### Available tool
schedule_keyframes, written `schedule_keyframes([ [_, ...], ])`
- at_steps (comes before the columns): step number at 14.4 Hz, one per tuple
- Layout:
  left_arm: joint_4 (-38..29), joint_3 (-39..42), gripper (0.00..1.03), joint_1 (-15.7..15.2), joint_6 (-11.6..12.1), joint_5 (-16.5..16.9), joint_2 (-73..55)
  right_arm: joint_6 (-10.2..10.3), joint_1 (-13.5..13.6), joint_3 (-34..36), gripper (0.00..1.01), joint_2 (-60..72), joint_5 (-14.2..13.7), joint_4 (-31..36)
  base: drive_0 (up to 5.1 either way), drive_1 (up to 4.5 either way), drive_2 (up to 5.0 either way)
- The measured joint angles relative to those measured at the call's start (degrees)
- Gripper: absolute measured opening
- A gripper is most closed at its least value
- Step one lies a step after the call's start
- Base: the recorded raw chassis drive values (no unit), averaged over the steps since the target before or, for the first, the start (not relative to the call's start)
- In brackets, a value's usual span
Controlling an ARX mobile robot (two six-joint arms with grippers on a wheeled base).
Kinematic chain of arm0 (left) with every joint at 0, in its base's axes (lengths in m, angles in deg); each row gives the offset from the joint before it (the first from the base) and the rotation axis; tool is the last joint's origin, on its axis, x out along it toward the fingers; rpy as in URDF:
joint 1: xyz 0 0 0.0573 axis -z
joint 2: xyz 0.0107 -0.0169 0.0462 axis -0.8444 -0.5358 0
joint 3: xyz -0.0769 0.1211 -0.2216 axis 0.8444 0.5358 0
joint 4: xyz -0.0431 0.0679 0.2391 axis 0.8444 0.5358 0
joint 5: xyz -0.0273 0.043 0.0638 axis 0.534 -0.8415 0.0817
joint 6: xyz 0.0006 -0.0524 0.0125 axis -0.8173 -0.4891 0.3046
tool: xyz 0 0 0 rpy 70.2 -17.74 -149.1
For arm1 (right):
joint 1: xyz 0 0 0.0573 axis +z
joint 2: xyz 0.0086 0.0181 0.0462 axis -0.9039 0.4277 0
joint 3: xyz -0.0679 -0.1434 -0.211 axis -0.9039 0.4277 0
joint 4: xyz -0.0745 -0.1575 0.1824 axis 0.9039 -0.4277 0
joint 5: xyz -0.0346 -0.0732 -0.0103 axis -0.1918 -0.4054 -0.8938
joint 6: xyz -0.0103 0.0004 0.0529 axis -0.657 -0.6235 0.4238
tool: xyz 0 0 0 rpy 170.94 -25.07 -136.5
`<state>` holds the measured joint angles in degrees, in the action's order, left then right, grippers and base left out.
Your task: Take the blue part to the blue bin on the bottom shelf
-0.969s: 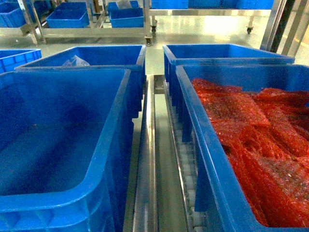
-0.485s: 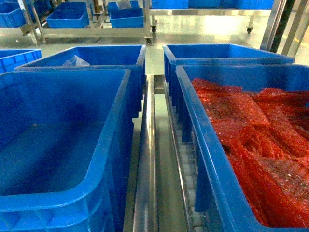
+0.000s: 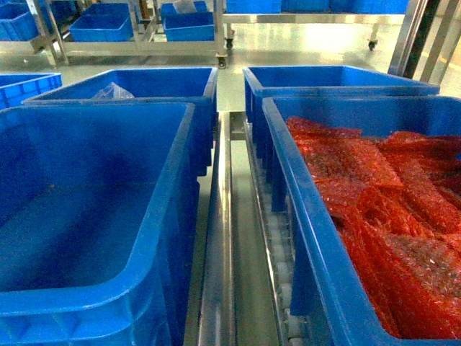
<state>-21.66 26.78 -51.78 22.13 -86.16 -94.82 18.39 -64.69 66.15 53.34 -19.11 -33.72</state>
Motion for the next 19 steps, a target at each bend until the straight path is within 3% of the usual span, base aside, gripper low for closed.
schedule_keyframes([
  [13, 0.0, 0.0, 0.43, 0.0, 0.0, 0.0, 0.0, 0.0, 0.0, 0.0, 0.98, 0.0, 0.0, 0.0, 0.0, 0.0, 0.0],
  [14, 2.6, -0.7, 0.43, 1.27, 2.01, -3.37, -0.92, 0.0, 0.0, 0.0, 0.98, 0.0, 0.0, 0.0, 0.0, 0.0, 0.0],
  [15, -1.16, -2.49, 0.43, 3.1, 3.52, -5.75, -5.95, 0.0, 0.0, 0.0, 0.98, 0.0, 0.02, 0.09, 0.0, 0.0, 0.0],
  [17, -10.16, -7.93, 0.43, 5.49, 4.59, -4.61, -18.38, 0.0, 0.0, 0.0, 0.98, 0.0, 0.02, 0.02, 0.0, 0.0, 0.0],
  [19, -15.56, -14.12, 0.43, 5.42, 3.85, -3.48, -31.45, 0.02, 0.0, 0.0, 0.98, 0.0, 0.0, 0.02, 0.0, 0.0, 0.0],
])
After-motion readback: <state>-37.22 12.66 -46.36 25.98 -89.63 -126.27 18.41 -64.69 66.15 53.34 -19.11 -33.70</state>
